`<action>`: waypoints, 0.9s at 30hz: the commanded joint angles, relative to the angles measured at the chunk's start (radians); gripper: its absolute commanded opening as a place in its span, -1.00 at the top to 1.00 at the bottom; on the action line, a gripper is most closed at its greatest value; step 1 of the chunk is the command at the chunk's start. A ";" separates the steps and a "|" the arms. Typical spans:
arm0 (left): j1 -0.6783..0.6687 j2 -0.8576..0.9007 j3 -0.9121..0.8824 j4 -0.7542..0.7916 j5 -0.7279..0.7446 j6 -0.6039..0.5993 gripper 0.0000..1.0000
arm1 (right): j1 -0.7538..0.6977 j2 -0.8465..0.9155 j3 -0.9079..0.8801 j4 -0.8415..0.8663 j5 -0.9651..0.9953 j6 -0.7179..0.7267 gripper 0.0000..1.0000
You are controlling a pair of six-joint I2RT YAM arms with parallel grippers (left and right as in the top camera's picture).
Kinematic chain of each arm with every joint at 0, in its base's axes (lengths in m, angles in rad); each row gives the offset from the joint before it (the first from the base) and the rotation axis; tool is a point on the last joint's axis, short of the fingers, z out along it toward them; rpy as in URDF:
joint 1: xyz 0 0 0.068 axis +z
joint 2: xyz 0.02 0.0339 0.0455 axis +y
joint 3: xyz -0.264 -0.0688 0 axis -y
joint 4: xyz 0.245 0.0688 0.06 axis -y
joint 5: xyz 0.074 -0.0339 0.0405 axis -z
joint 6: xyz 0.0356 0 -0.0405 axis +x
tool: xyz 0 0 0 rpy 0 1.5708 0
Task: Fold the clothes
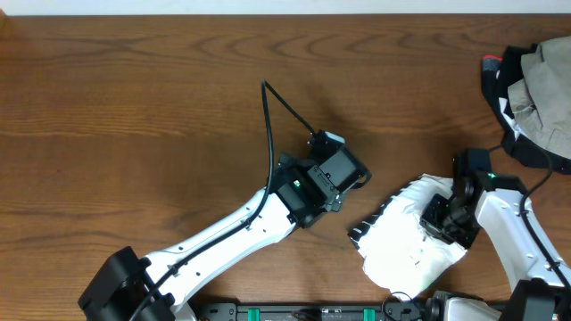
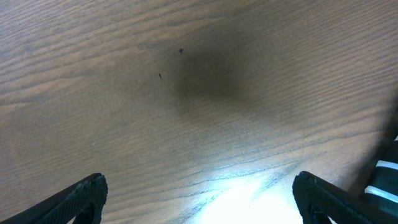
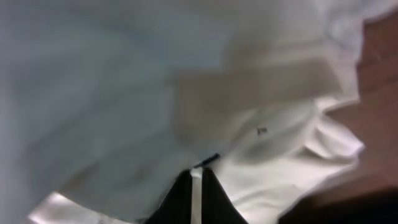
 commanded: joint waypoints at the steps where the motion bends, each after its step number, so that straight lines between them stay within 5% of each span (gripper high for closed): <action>1: 0.004 -0.020 -0.003 0.000 -0.002 -0.013 -0.94 | 0.011 0.011 -0.034 0.042 -0.033 0.005 0.85; 27: 0.004 -0.020 -0.003 0.005 -0.002 -0.013 -0.94 | 0.065 0.181 -0.095 0.297 -0.171 0.073 0.82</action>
